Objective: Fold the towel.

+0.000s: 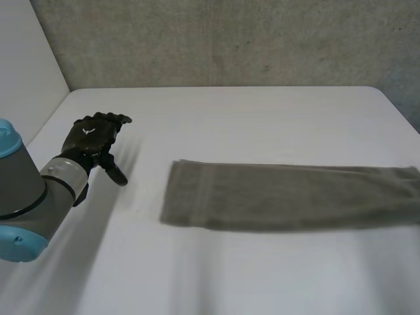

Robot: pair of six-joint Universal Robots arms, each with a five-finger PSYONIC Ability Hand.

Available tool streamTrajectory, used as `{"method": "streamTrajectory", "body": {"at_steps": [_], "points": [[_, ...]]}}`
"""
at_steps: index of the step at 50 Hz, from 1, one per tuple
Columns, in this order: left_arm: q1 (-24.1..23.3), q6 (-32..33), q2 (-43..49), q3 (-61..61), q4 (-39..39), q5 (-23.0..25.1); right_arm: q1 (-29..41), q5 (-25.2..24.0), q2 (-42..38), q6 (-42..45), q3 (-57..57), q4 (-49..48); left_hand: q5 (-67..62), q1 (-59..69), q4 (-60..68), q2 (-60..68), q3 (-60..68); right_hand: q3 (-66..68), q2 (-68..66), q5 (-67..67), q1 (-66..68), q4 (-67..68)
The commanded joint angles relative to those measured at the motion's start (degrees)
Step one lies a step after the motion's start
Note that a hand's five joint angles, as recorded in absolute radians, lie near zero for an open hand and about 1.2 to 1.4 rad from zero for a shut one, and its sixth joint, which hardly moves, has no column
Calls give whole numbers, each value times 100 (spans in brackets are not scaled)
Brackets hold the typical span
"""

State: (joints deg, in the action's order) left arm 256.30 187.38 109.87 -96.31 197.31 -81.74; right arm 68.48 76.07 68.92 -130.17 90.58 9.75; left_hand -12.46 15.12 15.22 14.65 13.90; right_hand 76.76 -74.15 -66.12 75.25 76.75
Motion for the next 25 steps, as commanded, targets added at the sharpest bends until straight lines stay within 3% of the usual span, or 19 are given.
{"method": "streamTrajectory", "body": {"at_steps": [1,3,5,6,8,11,13,14,16,21,25], "points": [[-1,0,-106,-2,0,0,104,-5,166,-307,-919,379,1241,-507,-517,-461,-385,324,-585,-388,475,325],[-10,0,-123,-2,0,0,446,-22,227,-597,-1121,370,1241,-507,-517,-461,-385,324,-585,-388,475,325],[-10,0,-141,-2,0,-8,1400,-14,358,-1166,-1541,335,1224,-491,-500,-444,-369,324,-585,-388,475,325],[-10,0,-141,-2,0,-9,1404,-14,359,-1168,-1543,335,1224,-491,-500,-444,-368,324,-585,-388,475,325],[-1,0,-141,-10,0,-17,2462,-14,359,-1571,-1841,186,1224,-491,-500,-444,-369,324,-585,-388,475,325],[-1,-9,-141,-10,0,-26,3066,-14,341,-1687,-1930,18,1224,-491,-500,-444,-368,324,-585,-388,475,325],[-1,-9,-141,-10,0,-35,4150,-14,141,-1775,-1948,-436,1224,-491,-500,-444,-368,324,-585,-388,475,325],[-1,-9,-141,-10,0,-35,4155,-14,139,-1775,-1948,-439,1224,-491,-500,-444,-368,324,-585,-388,475,325],[-1,-9,-132,-10,0,-35,5056,48,-246,-1792,-1913,-833,1241,-507,-517,-461,-385,324,-585,-388,475,325],[-10,-9,-132,-19,0,-35,5876,57,-843,-1784,-1807,-878,1241,-507,-517,-461,-385,324,-585,-388,475,325],[-19,-9,-123,-19,0,-35,6036,109,-1162,-1766,-1719,-781,1241,-507,-517,-461,-385,324,-585,-388,475,325]]}}
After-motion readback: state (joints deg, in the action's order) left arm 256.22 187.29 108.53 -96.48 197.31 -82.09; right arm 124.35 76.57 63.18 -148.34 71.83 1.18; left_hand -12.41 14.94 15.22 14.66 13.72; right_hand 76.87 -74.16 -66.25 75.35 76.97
